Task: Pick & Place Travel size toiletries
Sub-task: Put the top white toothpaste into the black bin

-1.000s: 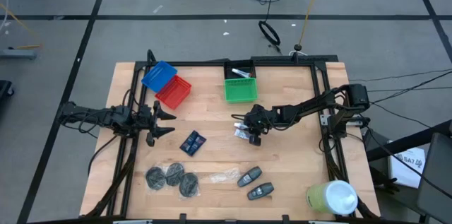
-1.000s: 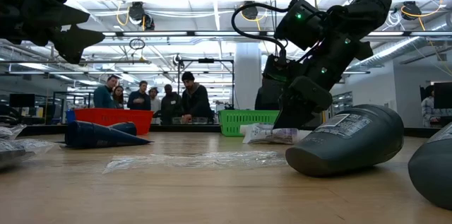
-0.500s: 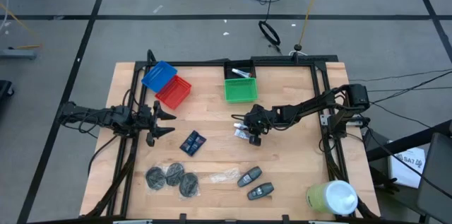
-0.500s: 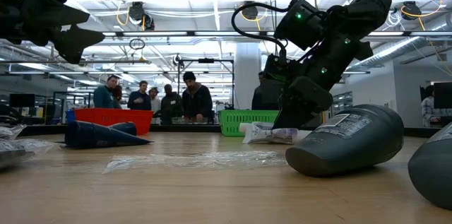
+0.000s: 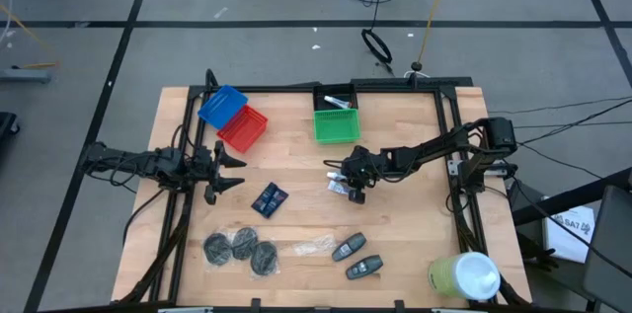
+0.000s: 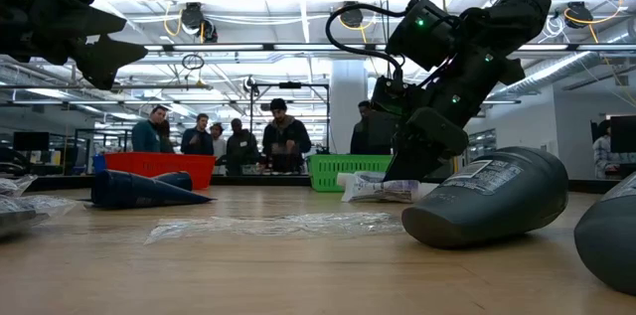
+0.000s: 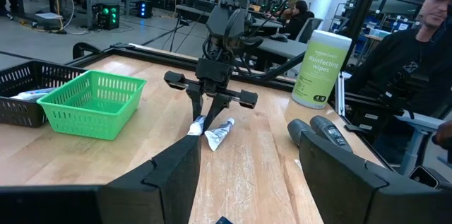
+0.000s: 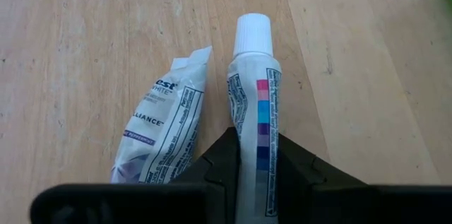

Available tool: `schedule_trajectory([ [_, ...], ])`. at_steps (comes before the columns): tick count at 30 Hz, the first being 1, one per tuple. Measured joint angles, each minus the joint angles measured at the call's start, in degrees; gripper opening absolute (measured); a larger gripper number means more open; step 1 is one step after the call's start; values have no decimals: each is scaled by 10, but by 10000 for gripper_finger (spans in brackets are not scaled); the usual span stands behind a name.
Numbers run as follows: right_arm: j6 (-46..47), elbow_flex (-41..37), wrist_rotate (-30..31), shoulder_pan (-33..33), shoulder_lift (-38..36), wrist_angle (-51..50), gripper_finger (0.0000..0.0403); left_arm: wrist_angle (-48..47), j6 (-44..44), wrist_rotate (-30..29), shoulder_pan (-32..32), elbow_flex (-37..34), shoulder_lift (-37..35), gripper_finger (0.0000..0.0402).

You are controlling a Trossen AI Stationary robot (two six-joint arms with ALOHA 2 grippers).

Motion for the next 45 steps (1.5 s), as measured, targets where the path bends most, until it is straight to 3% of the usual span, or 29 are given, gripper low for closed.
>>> schedule_trajectory([
  [26,0,-1,-1,0,-140,-41,54,0,0,0,0,0,0,237],
  [36,0,-1,0,0,-193,-101,54,0,0,0,0,0,0,237],
  [45,17,-43,2,-4,-237,-94,54,0,0,0,0,0,0,237],
])
